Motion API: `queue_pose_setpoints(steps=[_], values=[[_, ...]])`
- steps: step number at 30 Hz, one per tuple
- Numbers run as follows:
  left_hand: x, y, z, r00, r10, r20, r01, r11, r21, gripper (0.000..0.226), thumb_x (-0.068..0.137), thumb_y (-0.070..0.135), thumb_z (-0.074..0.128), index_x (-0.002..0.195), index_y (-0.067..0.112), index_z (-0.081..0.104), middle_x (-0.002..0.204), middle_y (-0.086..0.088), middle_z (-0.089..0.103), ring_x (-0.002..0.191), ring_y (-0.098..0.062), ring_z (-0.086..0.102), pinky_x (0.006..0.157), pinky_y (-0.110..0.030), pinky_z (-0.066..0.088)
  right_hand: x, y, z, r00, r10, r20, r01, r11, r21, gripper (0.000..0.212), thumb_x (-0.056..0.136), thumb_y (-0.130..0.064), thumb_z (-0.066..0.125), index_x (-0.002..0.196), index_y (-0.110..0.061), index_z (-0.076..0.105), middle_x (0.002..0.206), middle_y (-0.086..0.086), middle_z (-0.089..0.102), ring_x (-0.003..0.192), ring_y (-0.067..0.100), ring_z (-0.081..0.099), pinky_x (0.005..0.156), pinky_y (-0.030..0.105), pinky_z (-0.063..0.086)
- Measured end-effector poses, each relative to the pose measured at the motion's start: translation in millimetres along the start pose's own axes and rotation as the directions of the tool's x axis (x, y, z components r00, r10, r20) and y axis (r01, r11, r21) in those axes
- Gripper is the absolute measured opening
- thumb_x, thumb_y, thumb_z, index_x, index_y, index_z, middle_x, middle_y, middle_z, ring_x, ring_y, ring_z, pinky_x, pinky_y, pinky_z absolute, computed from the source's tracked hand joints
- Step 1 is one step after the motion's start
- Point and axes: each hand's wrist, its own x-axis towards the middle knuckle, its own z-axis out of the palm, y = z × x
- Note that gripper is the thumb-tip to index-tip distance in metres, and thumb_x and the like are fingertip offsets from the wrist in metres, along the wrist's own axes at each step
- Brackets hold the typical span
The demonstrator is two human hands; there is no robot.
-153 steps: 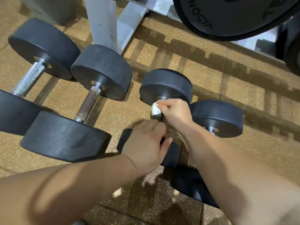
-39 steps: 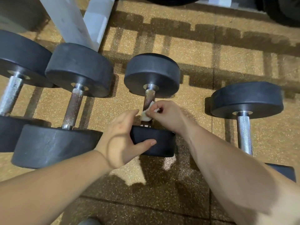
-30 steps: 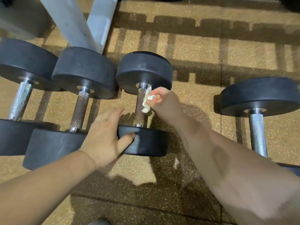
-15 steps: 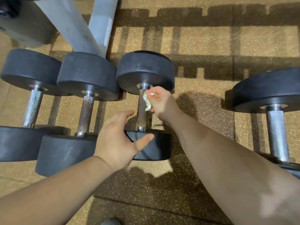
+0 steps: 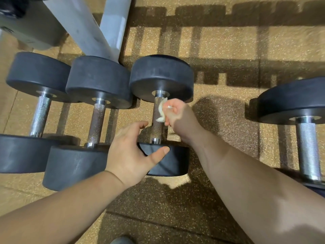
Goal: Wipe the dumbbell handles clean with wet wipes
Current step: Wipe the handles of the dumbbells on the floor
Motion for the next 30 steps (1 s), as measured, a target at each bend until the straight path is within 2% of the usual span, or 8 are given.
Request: queue_pose_setpoints(steps=[5,8,11,14,17,19,26,30], values=[[-0.9,1.6,-0.5,1.0,-0.008,-0.011,0.008,1.0,0.011,0.086,0.068,0.076,0.056,0.135,0.022,0.054,0.13,0.005,0.06,0.125,-0.018,0.051,0.103,-0.03,0.039,-18.2,1.5,-8.0,0.976,0.126,0.175,-0.121,0.992,-0.041,0.011,0.095,-0.01,0.058,0.094,-0.015,0.068,0.072,0.004,0.065,0.062,0.012,0.06,0.059,0.029,0.052],[-0.4,2.1,-0.3,1.0,-0.003,-0.013,0.003,1.0,0.006,0.086,0.068,0.076,0.057,0.135,0.022,0.053,0.129,0.005,0.06,0.123,-0.018,0.051,0.101,-0.029,0.038,2.2,-8.3,-3.6,0.999,0.04,0.013,-0.04,0.999,0.009,0.014,0.096,-0.01,0.055,0.087,-0.014,0.065,0.064,0.005,0.061,0.056,0.013,0.055,0.062,0.031,0.046],[-0.1,1.2,0.2,1.0,-0.002,-0.016,0.002,1.0,0.005,0.086,0.068,0.077,0.057,0.135,0.022,0.053,0.129,0.004,0.06,0.123,-0.019,0.051,0.103,-0.03,0.039,14.8,-12.4,8.9,0.981,0.009,-0.194,0.001,0.999,0.05,0.014,0.095,-0.015,0.059,0.083,-0.02,0.065,0.067,0.001,0.063,0.058,0.01,0.059,0.064,0.036,0.054],[-0.4,0.8,-1.0,1.0,-0.001,-0.021,0.001,1.0,0.004,0.086,0.068,0.077,0.057,0.134,0.022,0.054,0.128,0.003,0.061,0.122,-0.019,0.052,0.102,-0.033,0.04,-2.1,-8.8,2.8,0.999,0.027,-0.038,-0.028,0.999,-0.016,0.008,0.095,-0.013,0.061,0.095,-0.012,0.068,0.066,0.003,0.064,0.052,0.007,0.058,0.055,0.023,0.049],[-0.3,0.8,-0.1,0.999,0.011,-0.034,-0.011,1.0,-0.004,0.083,0.068,0.077,0.058,0.131,0.021,0.056,0.123,0.003,0.063,0.118,-0.02,0.054,0.098,-0.032,0.041,-21.7,-4.2,-8.7,0.984,0.076,0.162,-0.057,0.991,-0.121,0.007,0.092,-0.013,0.066,0.096,-0.014,0.071,0.068,0.007,0.07,0.056,0.012,0.061,0.057,0.025,0.051],[-0.7,1.0,0.0,0.999,0.014,-0.037,-0.015,1.0,-0.008,0.083,0.068,0.076,0.058,0.13,0.021,0.056,0.122,0.003,0.063,0.117,-0.021,0.054,0.096,-0.03,0.04,-21.5,-6.9,-11.2,0.981,0.042,0.189,-0.005,0.981,-0.195,0.004,0.092,-0.015,0.067,0.094,-0.018,0.069,0.07,0.006,0.071,0.058,0.011,0.063,0.061,0.028,0.052],[-1.5,3.7,-1.4,1.0,-0.003,-0.028,0.003,1.0,-0.02,0.088,0.065,0.079,0.055,0.132,0.022,0.055,0.127,0.003,0.061,0.121,-0.019,0.051,0.098,-0.027,0.035,11.7,-4.6,11.4,0.976,-0.026,-0.216,0.013,0.998,-0.061,0.002,0.091,-0.023,0.064,0.09,-0.023,0.066,0.082,0.0,0.067,0.081,0.022,0.065,0.08,0.044,0.056],[-1.7,3.4,-1.0,0.999,-0.029,-0.018,0.028,0.999,-0.029,0.09,0.063,0.08,0.054,0.132,0.023,0.054,0.129,0.003,0.06,0.123,-0.021,0.05,0.101,-0.033,0.039,-16.1,-5.6,-2.1,0.997,-0.003,0.074,0.02,0.973,-0.232,0.005,0.089,-0.02,0.065,0.087,-0.019,0.07,0.066,-0.002,0.066,0.064,0.012,0.061,0.067,0.031,0.05]])
